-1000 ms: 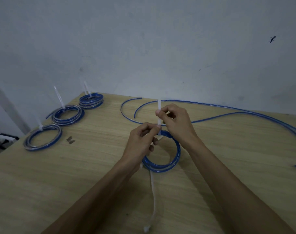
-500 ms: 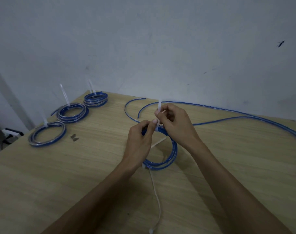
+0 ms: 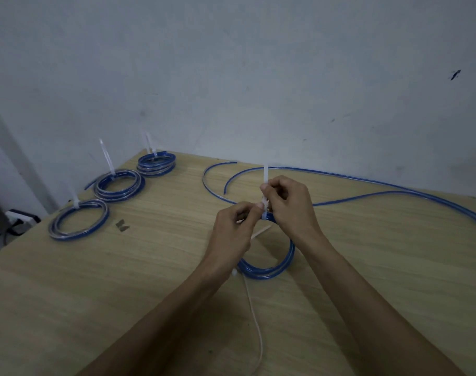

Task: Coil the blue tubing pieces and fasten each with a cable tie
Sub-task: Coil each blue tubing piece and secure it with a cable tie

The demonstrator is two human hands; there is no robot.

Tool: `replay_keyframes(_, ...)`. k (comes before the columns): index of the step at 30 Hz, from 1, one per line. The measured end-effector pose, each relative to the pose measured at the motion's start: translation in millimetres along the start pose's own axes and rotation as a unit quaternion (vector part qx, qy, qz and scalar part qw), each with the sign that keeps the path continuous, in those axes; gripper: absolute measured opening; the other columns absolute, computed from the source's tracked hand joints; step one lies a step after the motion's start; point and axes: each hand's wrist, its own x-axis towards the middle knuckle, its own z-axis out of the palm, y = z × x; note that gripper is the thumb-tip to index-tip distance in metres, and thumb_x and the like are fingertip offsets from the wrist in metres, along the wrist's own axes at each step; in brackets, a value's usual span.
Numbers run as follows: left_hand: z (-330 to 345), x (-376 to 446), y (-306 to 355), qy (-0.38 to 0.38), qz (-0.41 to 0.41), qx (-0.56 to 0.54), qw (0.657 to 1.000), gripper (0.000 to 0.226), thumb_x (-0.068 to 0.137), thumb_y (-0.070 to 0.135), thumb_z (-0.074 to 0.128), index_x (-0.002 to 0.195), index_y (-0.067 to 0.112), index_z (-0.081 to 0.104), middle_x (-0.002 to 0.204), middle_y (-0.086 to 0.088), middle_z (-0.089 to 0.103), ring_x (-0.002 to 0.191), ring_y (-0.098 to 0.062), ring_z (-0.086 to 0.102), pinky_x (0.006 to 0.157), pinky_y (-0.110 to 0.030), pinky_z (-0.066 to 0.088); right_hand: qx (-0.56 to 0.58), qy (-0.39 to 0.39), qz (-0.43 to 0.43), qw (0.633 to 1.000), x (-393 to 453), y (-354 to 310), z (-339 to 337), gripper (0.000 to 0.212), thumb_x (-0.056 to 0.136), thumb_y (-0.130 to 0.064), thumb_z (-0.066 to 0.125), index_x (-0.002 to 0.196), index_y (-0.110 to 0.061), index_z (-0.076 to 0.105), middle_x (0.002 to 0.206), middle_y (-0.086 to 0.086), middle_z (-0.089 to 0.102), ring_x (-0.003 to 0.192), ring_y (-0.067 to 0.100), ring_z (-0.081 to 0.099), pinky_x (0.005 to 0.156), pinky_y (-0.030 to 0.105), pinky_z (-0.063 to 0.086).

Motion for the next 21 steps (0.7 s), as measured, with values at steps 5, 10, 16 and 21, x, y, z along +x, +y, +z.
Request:
replay_keyframes(5, -1, -2, 2, -0.004, 0.027, 0.004, 1.000, 0.030, 0.103, 0.031, 0.054, 0.091, 0.009, 0.072, 0.062, 0.020, 0.060, 0.060, 0.006, 0.054, 0.057, -0.012, 0.040, 0.018, -0.031, 0.024, 0.999, -3, -10, -1, 0.022, 0.102, -0.029, 0.057, 0.091, -0.015, 0.070, 0.080, -0.003, 0.069, 0.078, 0.017, 0.068, 0.073, 0.036, 0.058)
replay_keyframes(10, -25, 15, 15, 0.126, -0.001, -0.052, 0.991, 0.031, 0.103, 0.034, 0.054, 0.078, 0.018, 0.064, 0.049, 0.018, 0.047, 0.048, 0.004, 0.041, 0.054, -0.022, 0.033, 0.018, -0.105, 0.010, 0.994, -17, -29, 9, 0.021, 0.105, -0.033, 0.051, 0.103, -0.019, 0.067, 0.081, -0.003, 0.067, 0.061, 0.009, 0.061, 0.060, 0.027, 0.051)
replay_keyframes(16, -82, 18, 13, 0.221, -0.007, -0.121, 0.968, 0.035, 0.103, 0.028, 0.052, 0.073, 0.013, 0.058, 0.059, 0.005, 0.036, 0.048, -0.008, 0.029, 0.049, -0.027, 0.026, 0.076, -0.132, 0.017, 0.988, -31, -55, 48, 0.025, 0.108, -0.023, 0.045, 0.127, -0.016, 0.060, 0.097, 0.000, 0.069, 0.071, 0.011, 0.067, 0.077, 0.035, 0.059)
replay_keyframes(21, -151, 6, -4, 0.256, 0.057, -0.039, 0.964, 0.029, 0.105, 0.033, 0.049, 0.097, 0.011, 0.065, 0.072, 0.004, 0.049, 0.061, -0.007, 0.042, 0.059, -0.023, 0.035, 0.181, -0.202, 0.076, 0.959, -31, -82, 98, 0.021, 0.105, -0.021, 0.054, 0.119, -0.017, 0.069, 0.098, 0.002, 0.076, 0.076, 0.017, 0.072, 0.076, 0.036, 0.063)
